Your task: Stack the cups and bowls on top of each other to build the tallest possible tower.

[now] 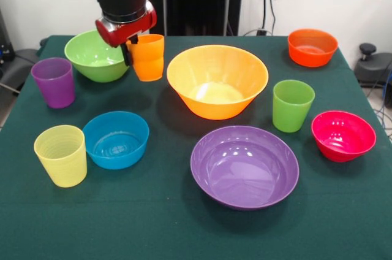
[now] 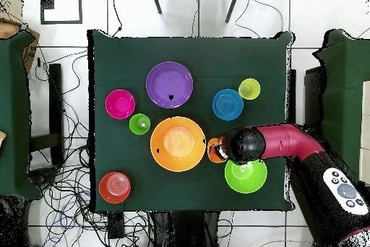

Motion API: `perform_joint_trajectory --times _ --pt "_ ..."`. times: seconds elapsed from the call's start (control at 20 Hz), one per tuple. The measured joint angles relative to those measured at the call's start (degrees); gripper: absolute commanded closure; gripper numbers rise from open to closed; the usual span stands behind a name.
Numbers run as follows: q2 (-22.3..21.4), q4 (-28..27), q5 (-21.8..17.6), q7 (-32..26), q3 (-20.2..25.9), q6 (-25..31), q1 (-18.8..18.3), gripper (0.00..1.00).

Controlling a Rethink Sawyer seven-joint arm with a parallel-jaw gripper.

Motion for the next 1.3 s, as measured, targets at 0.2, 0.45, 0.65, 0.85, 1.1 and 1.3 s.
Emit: perform_joint_trajectory --times 0.2,0.45,0.65,0.85,1.1,1.3 --pt "-0.3 0.0 0.1 0.0 -0.7 1.3 0.9 1.0" --pt "-1.2 0.0 0.6 0.0 -1.4 5.1 2.4 1.0" --pt "-1.7 0.0 1.0 0.0 -1.4 6.8 2.6 1.0" --pt "-2.8 0.0 2.1 0.0 -1.4 8.5 2.6 1.0" --pt "-4.3 0.0 3.7 0.0 -1.4 10.1 2.6 1.0" --pt "-5.7 0.1 5.0 0.0 -1.4 10.3 2.5 1.0"
